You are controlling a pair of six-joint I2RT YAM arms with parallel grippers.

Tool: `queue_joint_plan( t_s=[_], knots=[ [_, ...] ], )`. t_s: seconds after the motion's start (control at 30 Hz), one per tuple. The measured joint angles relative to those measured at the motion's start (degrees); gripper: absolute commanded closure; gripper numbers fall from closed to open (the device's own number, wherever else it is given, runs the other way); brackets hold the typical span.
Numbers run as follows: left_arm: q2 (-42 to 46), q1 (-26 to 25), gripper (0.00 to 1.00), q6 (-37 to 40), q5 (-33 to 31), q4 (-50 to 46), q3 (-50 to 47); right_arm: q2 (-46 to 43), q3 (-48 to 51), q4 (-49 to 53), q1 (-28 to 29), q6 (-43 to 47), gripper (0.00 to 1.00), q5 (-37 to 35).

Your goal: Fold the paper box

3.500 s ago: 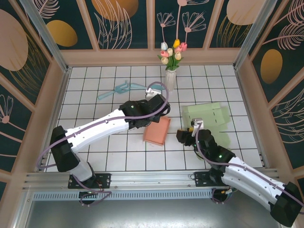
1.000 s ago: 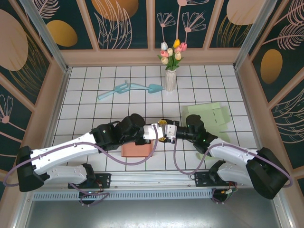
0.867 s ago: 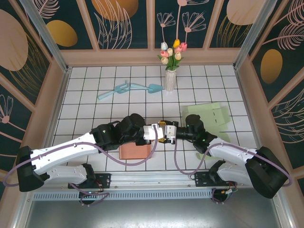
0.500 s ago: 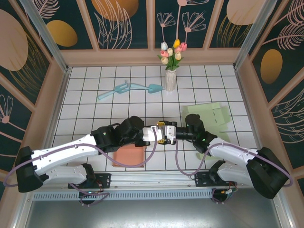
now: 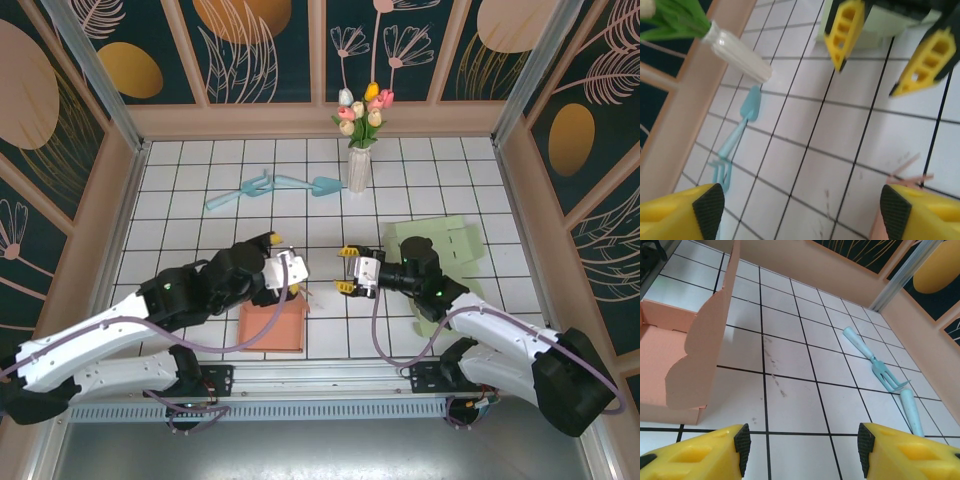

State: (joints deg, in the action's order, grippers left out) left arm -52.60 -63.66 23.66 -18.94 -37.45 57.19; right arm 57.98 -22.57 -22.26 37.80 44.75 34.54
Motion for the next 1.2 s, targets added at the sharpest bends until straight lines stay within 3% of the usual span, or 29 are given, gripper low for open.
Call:
queue_joint_plan(
  t_s=[0.27, 0.4, 0.43, 0.53, 0.67, 1.2],
  knots=[
    [-1.4, 2.8, 0.14, 0.4, -4.1, -8.1, -4.4, -1.9, -0.2, 3.1, 0.0, 1.4, 0.39, 1.1],
    [-4.8, 4.5, 0.22, 2.2, -4.5, -8.2, -5.1, -1.3, -0.3, 3.3, 0.0, 1.5, 0.39, 1.5],
    [-5.7, 4.8, 0.29, 2.7, -4.4, -8.2, -5.4, -1.1, -0.3, 3.3, 0.0, 1.5, 0.39, 1.5],
    [-8.1, 5.2, 0.67, 3.7, -3.2, -8.1, -5.7, -0.8, -0.8, 4.2, 0.0, 1.9, 0.39, 1.6],
    [-10.2, 5.2, 0.99, 4.6, -1.6, -7.7, -5.7, 0.2, -1.2, 4.7, 0.0, 1.9, 0.39, 1.5],
    [-10.7, 4.4, 1.00, 7.9, 7.2, -0.5, -4.5, 7.0, -1.8, 1.1, 0.0, 1.4, 0.39, 1.6]
  ],
)
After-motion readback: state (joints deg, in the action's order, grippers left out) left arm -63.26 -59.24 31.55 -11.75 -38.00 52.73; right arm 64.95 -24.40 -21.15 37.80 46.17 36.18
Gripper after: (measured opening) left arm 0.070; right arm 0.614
